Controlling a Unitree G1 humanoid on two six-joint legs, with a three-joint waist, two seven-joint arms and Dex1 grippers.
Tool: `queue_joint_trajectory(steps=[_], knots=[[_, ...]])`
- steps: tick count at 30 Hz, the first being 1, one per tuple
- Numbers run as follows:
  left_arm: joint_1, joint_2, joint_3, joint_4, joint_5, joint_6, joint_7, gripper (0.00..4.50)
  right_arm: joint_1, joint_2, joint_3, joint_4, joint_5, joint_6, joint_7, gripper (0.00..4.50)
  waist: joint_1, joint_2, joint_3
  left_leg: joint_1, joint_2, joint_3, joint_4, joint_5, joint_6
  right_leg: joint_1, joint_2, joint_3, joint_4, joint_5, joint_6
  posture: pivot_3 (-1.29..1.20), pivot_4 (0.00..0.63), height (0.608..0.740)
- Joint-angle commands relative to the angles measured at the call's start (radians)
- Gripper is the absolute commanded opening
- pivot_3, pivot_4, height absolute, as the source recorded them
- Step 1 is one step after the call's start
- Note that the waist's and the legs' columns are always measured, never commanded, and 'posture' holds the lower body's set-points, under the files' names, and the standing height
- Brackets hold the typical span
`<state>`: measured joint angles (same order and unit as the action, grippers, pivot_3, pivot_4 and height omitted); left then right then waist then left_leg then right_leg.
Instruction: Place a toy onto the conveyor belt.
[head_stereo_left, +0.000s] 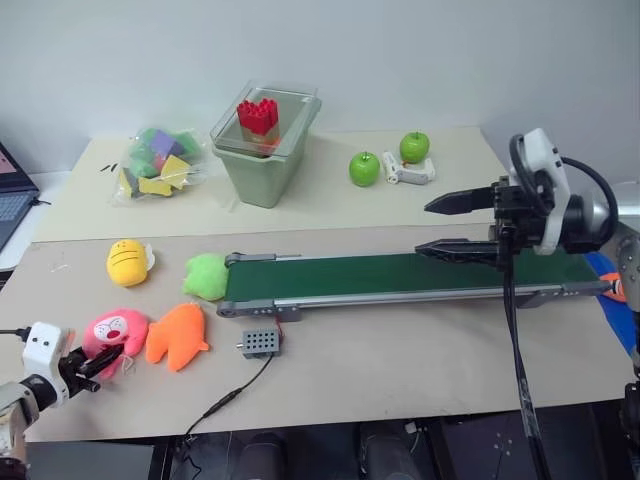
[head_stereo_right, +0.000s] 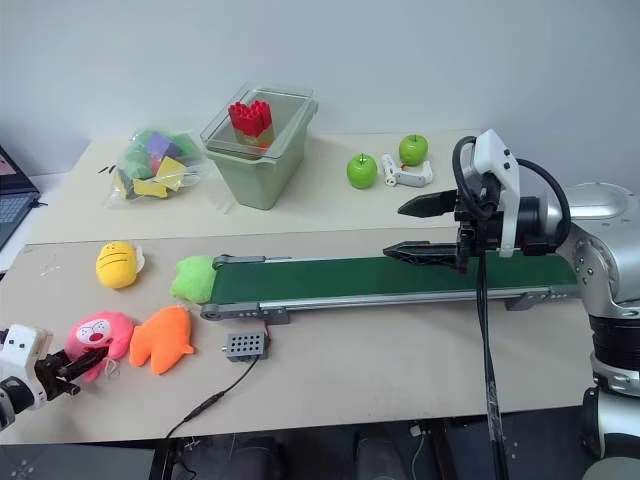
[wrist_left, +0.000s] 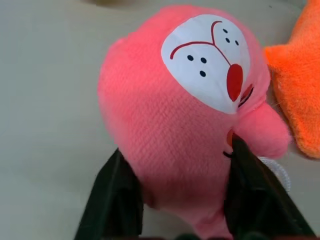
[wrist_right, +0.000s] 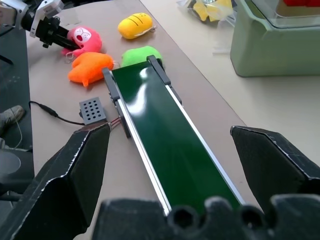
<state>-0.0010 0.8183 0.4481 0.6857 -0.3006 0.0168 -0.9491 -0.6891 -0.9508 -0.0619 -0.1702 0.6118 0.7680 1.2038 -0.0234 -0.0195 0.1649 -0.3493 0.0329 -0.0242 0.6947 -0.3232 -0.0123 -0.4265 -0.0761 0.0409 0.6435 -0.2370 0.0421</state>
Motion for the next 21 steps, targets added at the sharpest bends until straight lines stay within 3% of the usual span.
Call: queue_joint_trajectory(steps=[1, 6, 10, 15, 21], knots=[[-0.025, 0.038, 0.027, 0.024, 0.004, -0.02, 0.043, 1.39, -0.005, -0.006, -0.04, -0.031, 0.018, -0.011, -0.013, 4.5, 0.0, 0.0, 0.0, 0.0, 0.0, 0.0, 0.0, 0.0, 0.0, 0.0, 0.0, 0.0, 0.0, 0.0, 0.0, 0.0, 0.15, 0.74], [-0.054, 0.077, 0.051, -0.095, -0.054, 0.055, 0.022, 1.39, 0.0, -0.005, -0.036, -0.027, 0.015, -0.017, -0.013, 4.5, 0.004, 0.0, 0.0, -0.002, 0.0, 0.0, 0.0, 0.0, 0.0, -0.001, 0.0, -0.001, -0.001, 0.0, 0.0, 0.0, 0.15, 0.74], [-0.113, 0.105, 0.016, -0.308, -0.125, 0.217, -0.01, 1.39, 0.01, -0.004, -0.035, -0.021, 0.009, -0.025, -0.012, 4.5, 0.012, -0.001, 0.0, -0.004, 0.0, -0.001, 0.0, 0.0, 0.0, -0.001, -0.001, -0.001, -0.001, 0.0, 0.0, 0.0, 0.15, 0.74], [-0.241, 0.114, -0.106, -0.515, -0.174, 0.404, -0.051, 1.39, 0.033, -0.003, -0.043, -0.039, 0.014, -0.024, -0.019, 4.5, 0.013, -0.001, 0.0, -0.005, 0.0, -0.001, 0.0, 0.0, 0.0, 0.0, -0.001, -0.002, -0.001, 0.0, 0.0, 0.0, 0.15, 0.74], [-0.414, 0.093, -0.252, -0.549, -0.183, 0.498, -0.127, 1.39, 0.067, -0.009, -0.08, -0.083, 0.037, 0.0, -0.05, 4.5, -0.001, -0.001, 0.0, -0.005, 0.0, -0.001, 0.0, 0.0, 0.001, 0.0, 0.001, -0.001, -0.003, 0.0, 0.0, 0.0, 0.15, 0.74]])
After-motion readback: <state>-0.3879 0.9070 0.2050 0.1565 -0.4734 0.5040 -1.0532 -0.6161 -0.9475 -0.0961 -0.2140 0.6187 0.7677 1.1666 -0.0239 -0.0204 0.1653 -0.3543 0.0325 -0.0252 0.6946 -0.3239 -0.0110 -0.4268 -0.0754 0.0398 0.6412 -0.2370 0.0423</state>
